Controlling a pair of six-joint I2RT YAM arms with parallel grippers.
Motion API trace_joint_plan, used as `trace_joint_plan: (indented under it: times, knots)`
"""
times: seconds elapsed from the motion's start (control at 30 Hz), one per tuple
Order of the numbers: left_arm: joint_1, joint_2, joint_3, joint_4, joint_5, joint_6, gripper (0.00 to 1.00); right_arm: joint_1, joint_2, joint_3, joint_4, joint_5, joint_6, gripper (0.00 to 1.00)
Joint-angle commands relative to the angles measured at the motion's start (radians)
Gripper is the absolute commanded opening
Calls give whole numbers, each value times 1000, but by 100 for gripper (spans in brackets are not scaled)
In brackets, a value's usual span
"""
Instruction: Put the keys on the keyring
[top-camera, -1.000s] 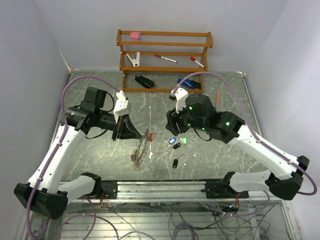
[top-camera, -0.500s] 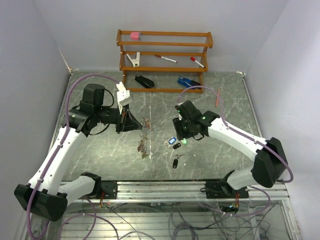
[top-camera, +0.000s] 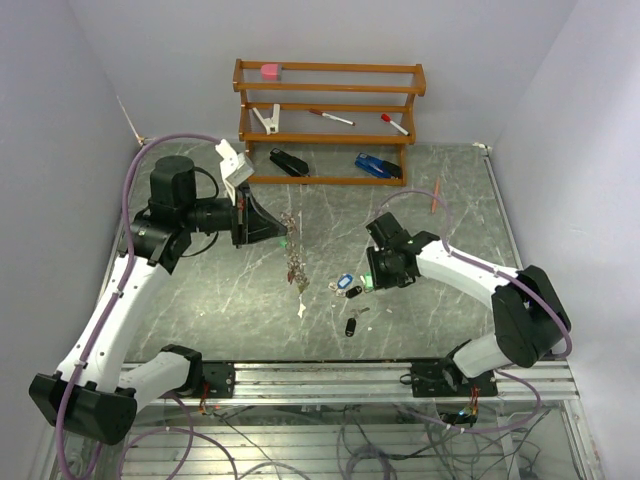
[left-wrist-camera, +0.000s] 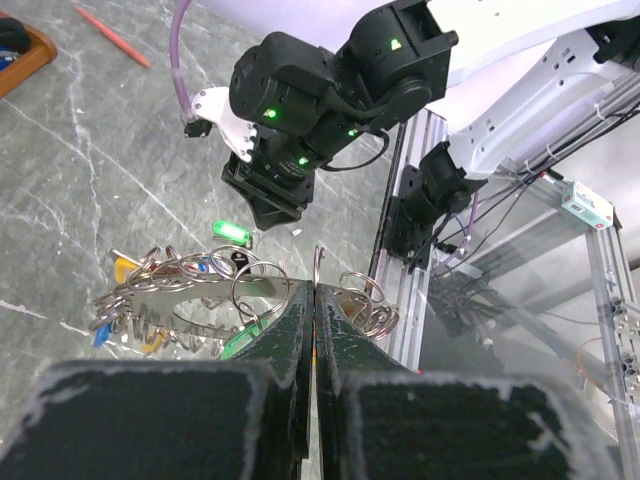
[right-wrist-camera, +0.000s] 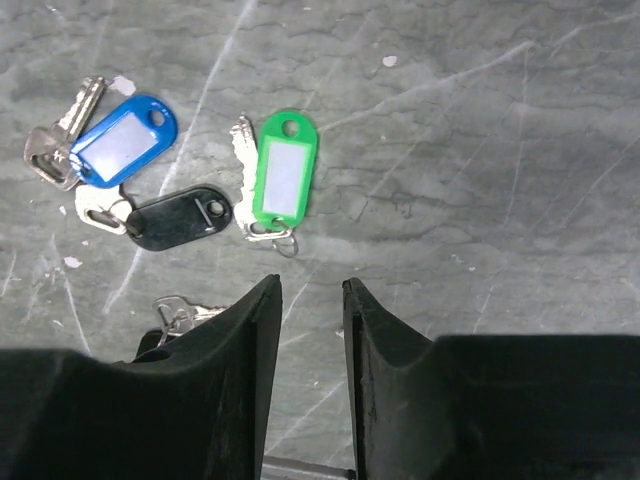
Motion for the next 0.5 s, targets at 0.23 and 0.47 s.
trace_joint_plan:
  times: [0.23, 0.47]
  knots:
    - [12, -27, 11, 101, 15, -58, 7, -62, 16, -42, 108, -73, 0, 23]
    - [17, -25, 7, 116, 17, -68, 7, -69, 39, -56, 138, -107, 5, 22]
